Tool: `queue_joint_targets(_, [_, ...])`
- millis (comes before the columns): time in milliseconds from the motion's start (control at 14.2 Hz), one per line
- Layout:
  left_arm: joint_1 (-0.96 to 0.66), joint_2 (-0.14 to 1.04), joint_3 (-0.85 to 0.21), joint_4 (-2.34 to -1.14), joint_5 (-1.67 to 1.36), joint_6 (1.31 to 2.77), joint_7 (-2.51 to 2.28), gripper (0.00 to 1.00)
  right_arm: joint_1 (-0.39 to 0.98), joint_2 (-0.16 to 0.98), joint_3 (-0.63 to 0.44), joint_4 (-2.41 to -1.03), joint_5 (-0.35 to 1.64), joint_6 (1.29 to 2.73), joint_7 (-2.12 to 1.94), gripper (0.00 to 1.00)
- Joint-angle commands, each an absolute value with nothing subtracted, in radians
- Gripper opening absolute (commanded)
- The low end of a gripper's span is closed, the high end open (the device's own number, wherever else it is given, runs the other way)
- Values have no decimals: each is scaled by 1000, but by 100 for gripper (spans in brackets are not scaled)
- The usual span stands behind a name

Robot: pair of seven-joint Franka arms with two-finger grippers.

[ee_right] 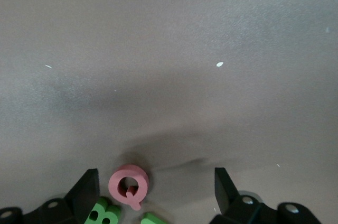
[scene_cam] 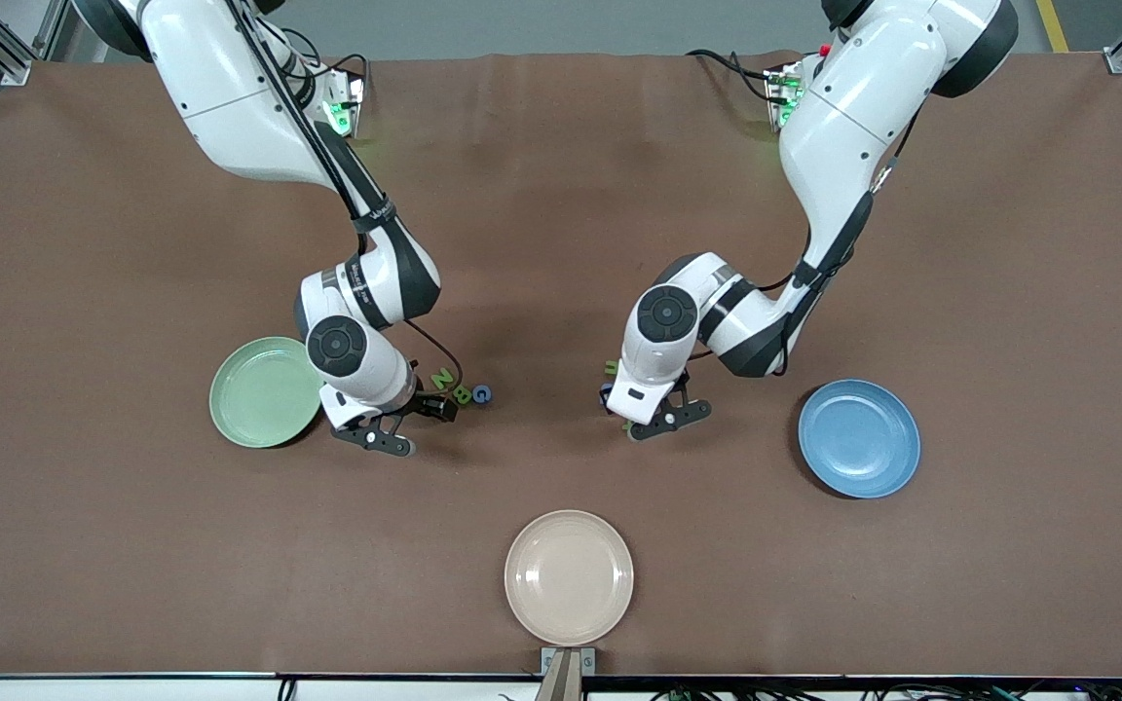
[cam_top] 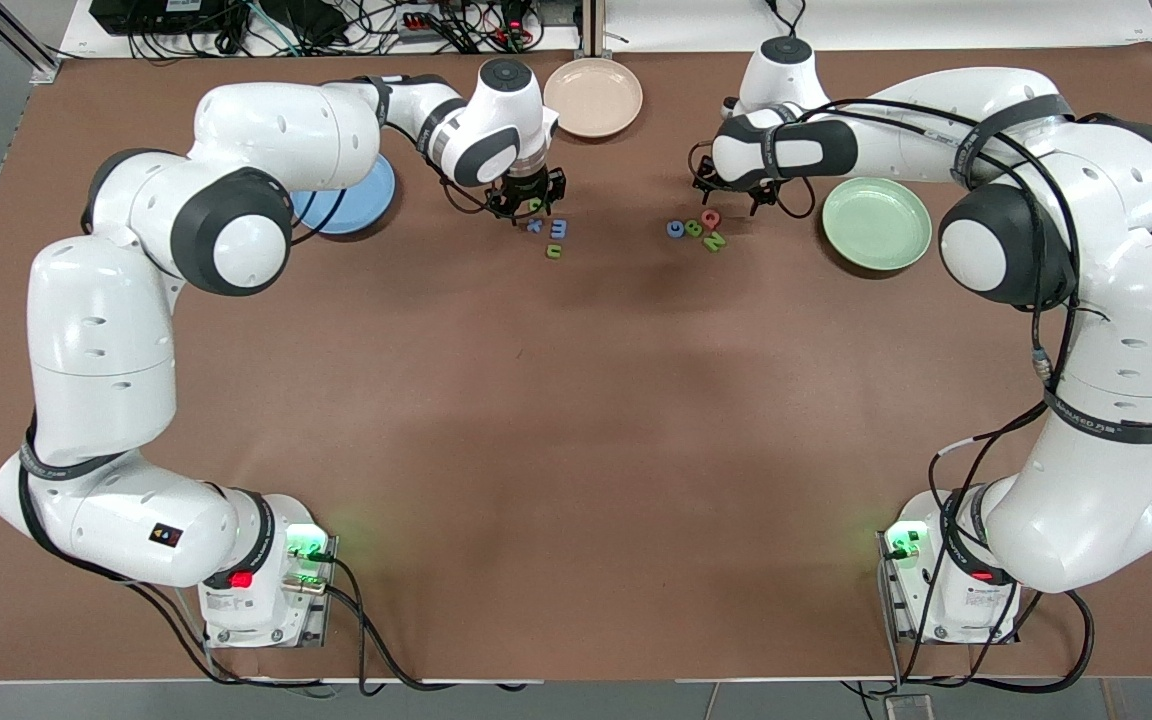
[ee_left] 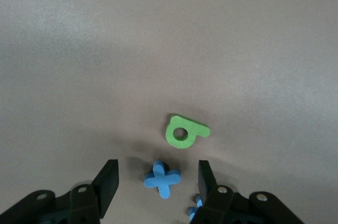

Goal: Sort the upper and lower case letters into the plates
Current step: 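Grasp the pink Q with the right gripper while the left gripper grasps green b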

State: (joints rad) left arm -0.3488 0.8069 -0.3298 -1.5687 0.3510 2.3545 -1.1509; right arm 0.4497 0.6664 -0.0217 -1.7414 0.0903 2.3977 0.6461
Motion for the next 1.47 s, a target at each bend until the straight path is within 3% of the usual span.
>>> queue_joint_targets(0, [-351, 824, -331, -1554, 374, 2359, -1166, 66, 480, 676, -32, -1732, 72, 2408, 701, 83])
queue_joint_targets(351, [-354, 833, -331, -1554, 374, 2359, -1166, 60, 505, 702, -34, -1727, 69, 2433, 741, 65])
queue_joint_targets(492, [-354, 834, -331, -1554, 374, 2359, -1166, 52, 505, 709, -34, -1727, 67, 2441, 744, 59])
queue_joint_targets(702, [-356, 841, -331, -1554, 374, 2359, -1167, 48, 505, 709, -34, -1727, 64, 2442, 746, 58])
queue_joint_targets(772, [-356, 842, -331, -1554, 374, 2359, -1167, 43, 506, 709, -34, -1727, 66, 2441, 747, 58])
queue_joint_targets(1053, [-348, 831, -331, -1554, 374, 2355, -1161, 2, 521, 706, -32, -1729, 64, 2436, 779, 56])
queue_joint_targets(1264, [-307, 767, -330, -1555, 412, 2283, -1143, 0, 522, 704, -34, -1730, 63, 2434, 787, 53])
queue_joint_targets(1334, [-287, 732, -330, -1555, 432, 2213, -1111, 0, 522, 704, -34, -1730, 63, 2433, 787, 47])
queue_joint_targets(1404, [-255, 706, -330, -1555, 440, 2171, -1071, 0, 522, 704, -34, -1729, 63, 2433, 785, 34])
